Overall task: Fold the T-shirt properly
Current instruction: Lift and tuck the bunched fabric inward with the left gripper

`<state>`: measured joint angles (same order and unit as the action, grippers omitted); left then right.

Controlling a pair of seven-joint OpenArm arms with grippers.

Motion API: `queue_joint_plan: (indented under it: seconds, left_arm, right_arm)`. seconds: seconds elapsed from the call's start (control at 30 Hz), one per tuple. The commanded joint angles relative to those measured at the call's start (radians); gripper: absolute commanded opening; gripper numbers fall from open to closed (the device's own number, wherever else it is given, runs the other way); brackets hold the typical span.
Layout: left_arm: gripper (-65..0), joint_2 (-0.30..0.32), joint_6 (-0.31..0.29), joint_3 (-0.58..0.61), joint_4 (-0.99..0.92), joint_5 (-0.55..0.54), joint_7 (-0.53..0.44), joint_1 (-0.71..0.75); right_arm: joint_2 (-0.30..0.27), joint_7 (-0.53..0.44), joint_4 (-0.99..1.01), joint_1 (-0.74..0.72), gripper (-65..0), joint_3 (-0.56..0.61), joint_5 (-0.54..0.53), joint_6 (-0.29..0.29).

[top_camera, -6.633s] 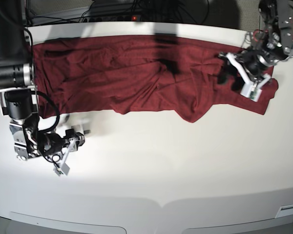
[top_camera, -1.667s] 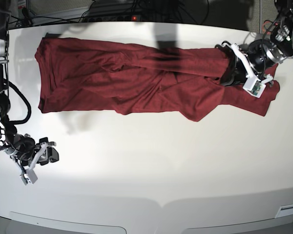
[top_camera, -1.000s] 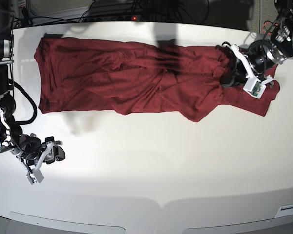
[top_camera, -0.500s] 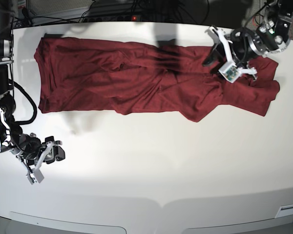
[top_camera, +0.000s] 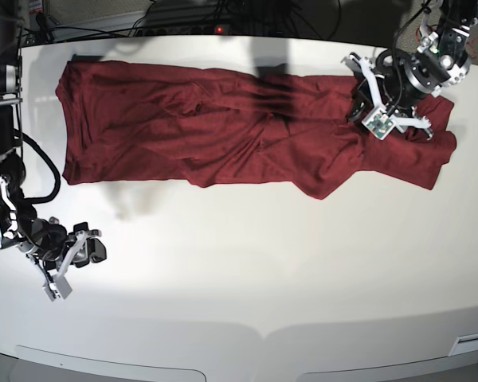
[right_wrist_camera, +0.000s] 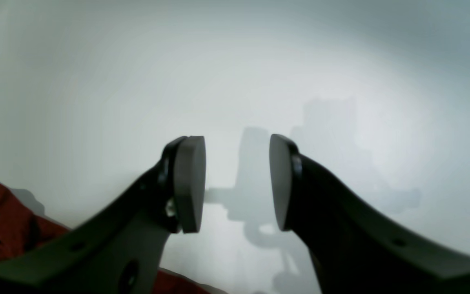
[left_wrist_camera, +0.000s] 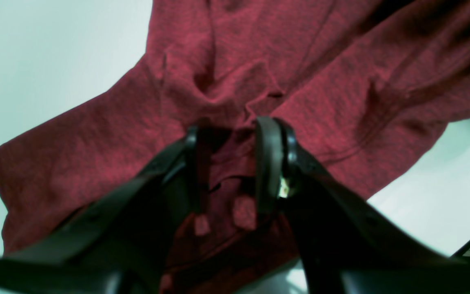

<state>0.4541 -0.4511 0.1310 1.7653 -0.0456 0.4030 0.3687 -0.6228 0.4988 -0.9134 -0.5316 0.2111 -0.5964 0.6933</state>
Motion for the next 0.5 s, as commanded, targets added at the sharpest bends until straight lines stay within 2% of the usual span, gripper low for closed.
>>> queue_joint_plan:
  seconds: [0.0, 0.1, 0.47]
  left_arm:
    - [-47.4, 0.011, 0.006, -0.005, 0.019, -0.036, -0.018, -0.003]
    - [-47.4, 0.011, 0.005, -0.005, 0.021, -0.132, -0.027, -0.003]
    - [-47.4, 0.011, 0.003, -0.003, 0.020, -0.060, -0.030, 0.000]
  right_arm:
    - [-0.018, -0.019, -0.014, -0.031, -38.9, -0.009, -0.008, 0.005]
    - [-0.018, -0.019, -0.014, -0.031, -39.0, -0.009, -0.008, 0.005]
    - [-0.018, -0.019, -0.014, -0.031, -39.0, -0.009, -0.008, 0.005]
